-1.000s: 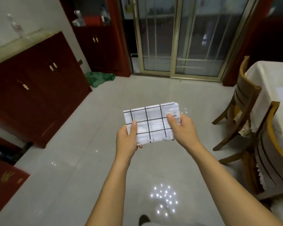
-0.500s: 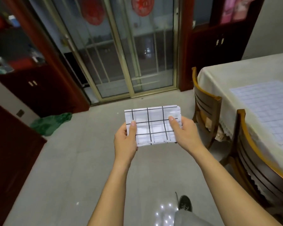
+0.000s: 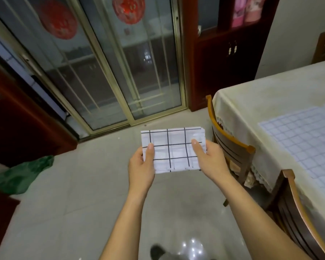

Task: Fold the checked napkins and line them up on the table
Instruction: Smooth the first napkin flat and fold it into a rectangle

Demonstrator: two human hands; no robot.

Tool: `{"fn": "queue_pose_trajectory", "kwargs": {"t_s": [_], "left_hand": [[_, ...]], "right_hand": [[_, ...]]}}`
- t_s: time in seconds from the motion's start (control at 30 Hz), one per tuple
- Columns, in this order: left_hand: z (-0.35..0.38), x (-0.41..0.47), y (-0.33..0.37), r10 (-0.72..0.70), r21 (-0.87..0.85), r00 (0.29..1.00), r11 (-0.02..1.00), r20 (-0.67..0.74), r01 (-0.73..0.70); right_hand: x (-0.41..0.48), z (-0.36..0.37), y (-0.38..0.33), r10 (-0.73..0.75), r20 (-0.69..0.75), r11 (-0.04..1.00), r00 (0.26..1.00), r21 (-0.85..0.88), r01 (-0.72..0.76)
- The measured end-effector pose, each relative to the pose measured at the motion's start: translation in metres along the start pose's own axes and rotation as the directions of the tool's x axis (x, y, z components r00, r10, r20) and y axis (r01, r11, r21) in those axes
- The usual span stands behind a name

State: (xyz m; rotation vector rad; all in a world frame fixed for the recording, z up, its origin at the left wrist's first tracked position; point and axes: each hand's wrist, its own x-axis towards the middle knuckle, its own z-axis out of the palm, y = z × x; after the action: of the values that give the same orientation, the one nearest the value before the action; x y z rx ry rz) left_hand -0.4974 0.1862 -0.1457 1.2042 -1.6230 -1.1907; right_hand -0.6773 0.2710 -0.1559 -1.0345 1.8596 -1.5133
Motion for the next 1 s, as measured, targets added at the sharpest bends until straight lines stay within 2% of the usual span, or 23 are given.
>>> {"fn": "queue_pose_trajectory", "kwargs": {"t_s": [0.2,0.33,0.67,0.83,1.0], "left_hand": [[0.021,0.120,-0.006,-0.022,-0.070,0.998,0.997,0.061,0.027],[0.019,0.212,-0.014,0.011,-0.122,0.993,0.992,0.121,0.004],[0.000,0.415,-0.018,0.040,-0.080,0.983,0.996,0.176,-0.026],[0.048,0.492,-0.023,0.022,-0.051,0.963,0.999,0.269,-0.008],[0.123,0.571,0.001,0.072,-0.016,0.934,0.997,0.350,-0.071]], "right_hand": [[0.101,0.029,-0.003,0.006,-0.087,0.999,0.996,-0.040,-0.009],[0.178,0.061,-0.014,-0.019,-0.161,0.997,0.987,-0.083,0.005],[0.347,0.143,-0.026,-0.005,-0.257,0.993,0.967,-0.112,-0.024],[0.423,0.131,0.005,0.006,-0.284,0.990,0.959,-0.133,-0.045],[0.512,0.093,0.021,0.008,-0.358,0.995,0.934,-0.090,-0.043]]}}
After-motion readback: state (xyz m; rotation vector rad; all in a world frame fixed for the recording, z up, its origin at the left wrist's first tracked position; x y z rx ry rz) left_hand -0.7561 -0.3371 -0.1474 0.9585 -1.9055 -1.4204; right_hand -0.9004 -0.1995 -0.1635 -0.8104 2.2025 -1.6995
